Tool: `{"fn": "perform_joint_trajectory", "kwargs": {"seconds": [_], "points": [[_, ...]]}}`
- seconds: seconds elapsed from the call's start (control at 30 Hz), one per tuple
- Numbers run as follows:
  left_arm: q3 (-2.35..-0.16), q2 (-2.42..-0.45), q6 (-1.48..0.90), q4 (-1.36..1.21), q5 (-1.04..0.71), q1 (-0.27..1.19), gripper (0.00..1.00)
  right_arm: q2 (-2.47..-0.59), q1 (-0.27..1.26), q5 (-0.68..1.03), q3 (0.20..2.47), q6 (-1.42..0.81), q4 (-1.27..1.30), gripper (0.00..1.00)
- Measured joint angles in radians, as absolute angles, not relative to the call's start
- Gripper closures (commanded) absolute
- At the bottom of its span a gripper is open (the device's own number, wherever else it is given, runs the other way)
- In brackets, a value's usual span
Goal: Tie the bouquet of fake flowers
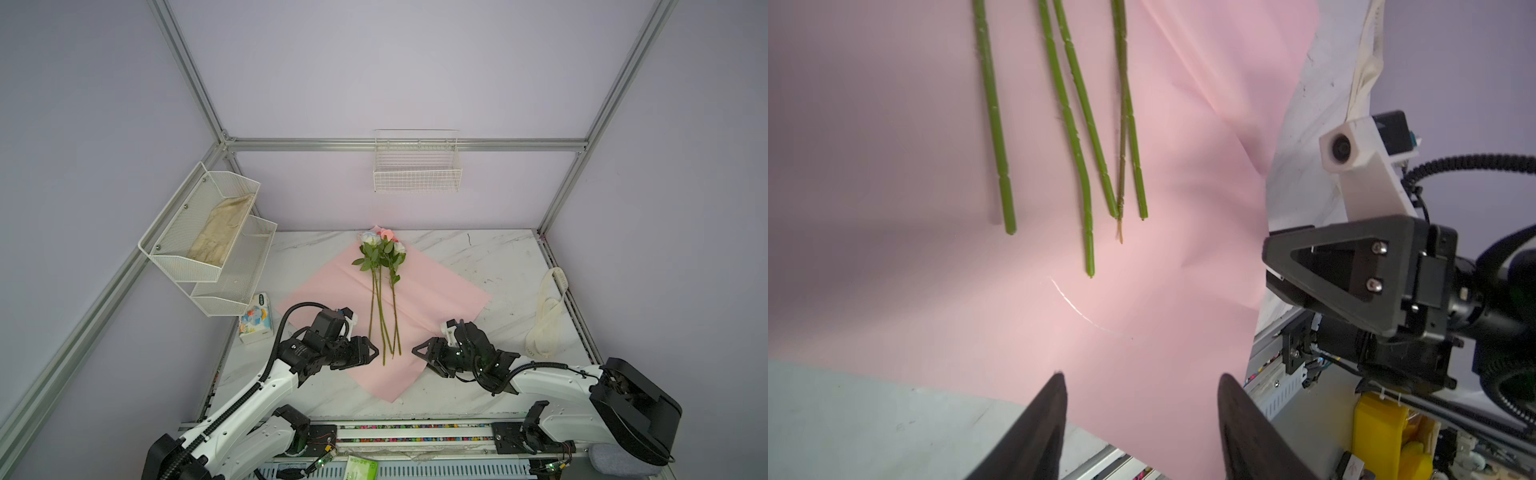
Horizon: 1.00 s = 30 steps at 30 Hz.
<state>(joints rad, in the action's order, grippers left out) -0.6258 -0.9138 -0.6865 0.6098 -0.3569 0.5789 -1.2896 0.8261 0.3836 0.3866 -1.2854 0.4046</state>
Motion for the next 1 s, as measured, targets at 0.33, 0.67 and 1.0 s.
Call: {"fn": "perform_joint_trajectory", "kwargs": {"seconds": [0.33, 0.67, 1.0], "points": [[-0.703, -0.930, -0.334, 0.609, -0.197, 0.879, 0.24, -1.317, 0.797, 0.386, 0.423, -1.324, 0.416, 0.42], [-0.724, -0.944, 0.128, 0.594, -0.100, 0.995, 0.16, -1.317, 0.762, 0.390, 0.423, -1.331, 0.416, 0.42], [-0.724, -1.059, 0.262, 0.597, -0.088, 0.996, 0.41, -1.317, 0.754, 0.391, 0.423, -1.334, 0.416, 0.42]]}}
